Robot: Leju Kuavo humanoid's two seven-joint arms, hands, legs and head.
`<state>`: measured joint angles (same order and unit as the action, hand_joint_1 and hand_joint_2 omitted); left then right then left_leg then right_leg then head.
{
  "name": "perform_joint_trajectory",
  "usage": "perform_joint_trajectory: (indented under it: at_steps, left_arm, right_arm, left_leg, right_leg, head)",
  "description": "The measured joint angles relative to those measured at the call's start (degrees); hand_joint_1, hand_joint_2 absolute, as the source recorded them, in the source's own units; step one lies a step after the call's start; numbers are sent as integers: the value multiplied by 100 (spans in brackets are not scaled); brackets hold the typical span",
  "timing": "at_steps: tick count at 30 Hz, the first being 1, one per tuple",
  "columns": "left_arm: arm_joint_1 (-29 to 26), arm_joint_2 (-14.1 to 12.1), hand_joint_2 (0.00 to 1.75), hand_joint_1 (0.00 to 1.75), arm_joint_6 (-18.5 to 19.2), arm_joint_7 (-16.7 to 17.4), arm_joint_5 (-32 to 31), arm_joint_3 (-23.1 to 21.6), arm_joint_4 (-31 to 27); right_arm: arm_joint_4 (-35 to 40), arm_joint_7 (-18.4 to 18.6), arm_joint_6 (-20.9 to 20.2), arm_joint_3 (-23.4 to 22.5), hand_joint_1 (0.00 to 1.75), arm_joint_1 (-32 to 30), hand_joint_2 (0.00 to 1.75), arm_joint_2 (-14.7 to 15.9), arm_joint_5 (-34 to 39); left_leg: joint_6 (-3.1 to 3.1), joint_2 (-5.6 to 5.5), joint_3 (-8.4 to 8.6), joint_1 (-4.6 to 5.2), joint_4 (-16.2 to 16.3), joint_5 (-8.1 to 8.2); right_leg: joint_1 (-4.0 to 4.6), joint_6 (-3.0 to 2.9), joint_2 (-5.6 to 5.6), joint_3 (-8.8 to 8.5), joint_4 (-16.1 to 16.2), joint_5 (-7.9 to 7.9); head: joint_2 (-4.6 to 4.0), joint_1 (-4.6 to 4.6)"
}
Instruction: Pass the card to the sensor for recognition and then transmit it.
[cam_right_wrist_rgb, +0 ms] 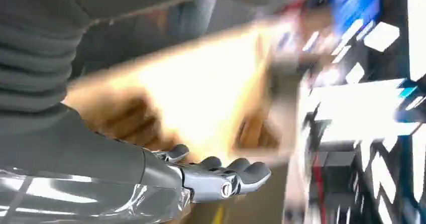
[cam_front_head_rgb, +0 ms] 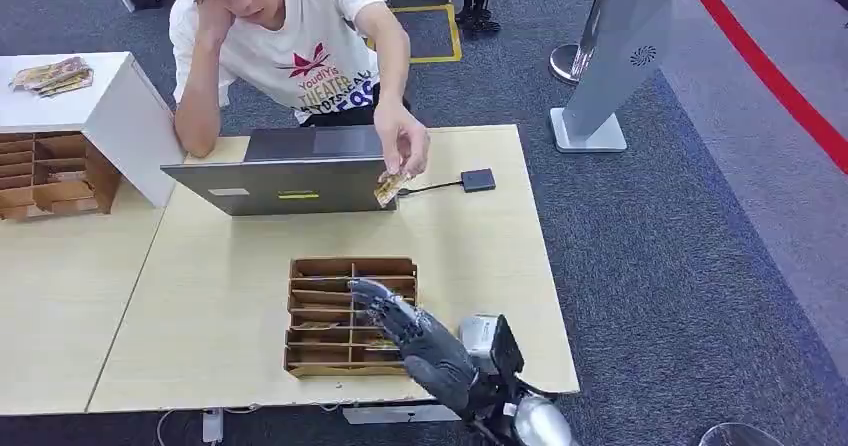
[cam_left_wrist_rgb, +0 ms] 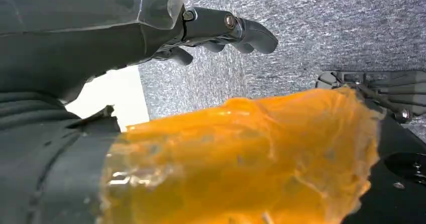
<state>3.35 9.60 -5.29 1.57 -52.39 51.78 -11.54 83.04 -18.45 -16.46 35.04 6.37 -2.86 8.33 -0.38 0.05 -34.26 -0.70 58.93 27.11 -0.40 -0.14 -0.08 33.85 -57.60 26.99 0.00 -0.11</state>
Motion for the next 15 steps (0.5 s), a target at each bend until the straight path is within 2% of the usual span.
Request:
perform_joint_trajectory:
  at_steps: [1,6,11,15]
  left_arm:
    - [0,0,0,0,-9,0,-9,0,0]
    - [5,0,0,0,-9,0,-61,0,0]
    - [20,2,0,0,39,9,-166,-2,0]
    - [50,4,0,0,72,77,-260,-13,0]
  right_arm:
    - [119,15,452,24,0,93,175,-15,-424]
    - [459,168,1608,199,0,579,175,-50,-1776]
    - [529,488,2956,464,0,1057,175,-52,-3805]
    - [489,780,3673,660,0,1346,175,-83,-5099]
  left_leg:
    - [0,1,1,0,0,0]
    - [0,1,4,0,0,-1]
    - [0,1,4,0,0,-2]
    - [0,1,3,0,0,-1]
  right_leg:
    - [0,0,1,1,0,0]
    - [0,-1,1,-1,0,-1]
    - [0,-2,1,-1,-1,-1]
    - [0,-2,1,-1,-1,-1]
  head:
    - [0,2]
    - [0,-2]
    - [0,0]
    - [0,0]
